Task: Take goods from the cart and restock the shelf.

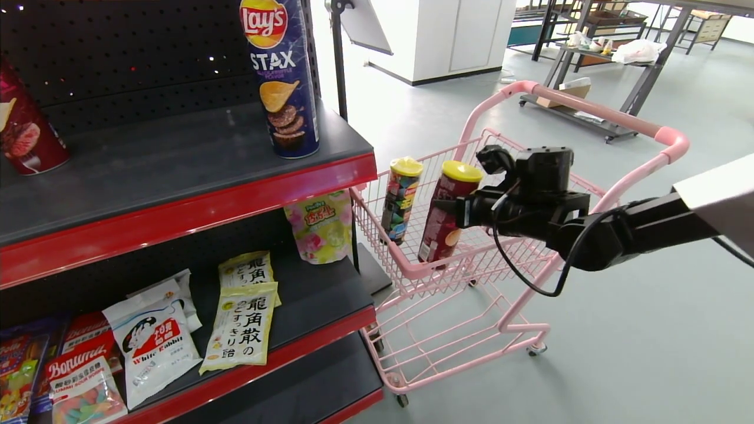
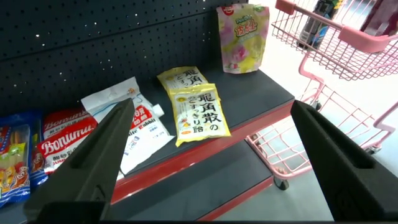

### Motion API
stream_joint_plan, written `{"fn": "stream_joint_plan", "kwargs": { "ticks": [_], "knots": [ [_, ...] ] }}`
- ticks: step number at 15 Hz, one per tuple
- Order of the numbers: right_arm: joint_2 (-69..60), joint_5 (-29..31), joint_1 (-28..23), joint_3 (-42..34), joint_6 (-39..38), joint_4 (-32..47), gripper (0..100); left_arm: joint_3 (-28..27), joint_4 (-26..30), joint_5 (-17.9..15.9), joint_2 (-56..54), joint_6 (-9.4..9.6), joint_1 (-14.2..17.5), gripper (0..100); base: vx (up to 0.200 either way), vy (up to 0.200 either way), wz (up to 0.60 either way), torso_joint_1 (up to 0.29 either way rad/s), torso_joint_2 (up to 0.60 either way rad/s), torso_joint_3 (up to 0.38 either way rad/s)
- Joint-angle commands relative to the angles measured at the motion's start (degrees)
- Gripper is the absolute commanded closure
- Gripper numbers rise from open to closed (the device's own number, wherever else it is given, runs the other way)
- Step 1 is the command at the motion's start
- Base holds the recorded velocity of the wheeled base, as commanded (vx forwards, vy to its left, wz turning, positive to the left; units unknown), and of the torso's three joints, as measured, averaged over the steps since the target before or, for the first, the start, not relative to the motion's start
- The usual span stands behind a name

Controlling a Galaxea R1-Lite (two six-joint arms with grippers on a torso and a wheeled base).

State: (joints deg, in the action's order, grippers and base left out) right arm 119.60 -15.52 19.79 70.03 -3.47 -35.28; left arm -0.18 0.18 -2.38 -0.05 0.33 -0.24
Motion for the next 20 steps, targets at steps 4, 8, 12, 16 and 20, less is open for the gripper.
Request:
{"fn": "stream_joint_plan", "kwargs": {
  "ticks": [4,8,12,16,20],
  "knots": [
    [-23.63,0.93,-1.06,-2.1,2.42,7.42,100,0.01,0.08,0.0,0.05,-0.07,0.07,0,0.0,0.0,0.0,0.0,0.0,0.0],
    [-45.6,12.88,-1.86,-20.99,2.42,22.8,100,0.01,0.08,0.0,0.05,-0.07,-0.02,0,0.0,0.0,0.0,0.0,0.0,0.0],
    [-62.39,13.32,-10.29,-36.55,3.65,27.19,100,0.01,0.08,0.0,0.05,-0.07,-0.02,0,0.0,0.0,0.0,0.0,0.0,0.0],
    [-65.2,13.06,-13.63,-39.71,6.37,29.22,100,0.01,0.08,0.0,0.14,-0.07,-0.02,0,0.0,0.0,0.0,0.0,0.0,0.0],
    [-64.93,13.23,-13.81,-39.62,6.46,29.39,100,0.01,0.08,0.0,0.05,-0.07,-0.02,0,0.0,0.0,0.0,0.0,0.0,0.0]
  ]
}}
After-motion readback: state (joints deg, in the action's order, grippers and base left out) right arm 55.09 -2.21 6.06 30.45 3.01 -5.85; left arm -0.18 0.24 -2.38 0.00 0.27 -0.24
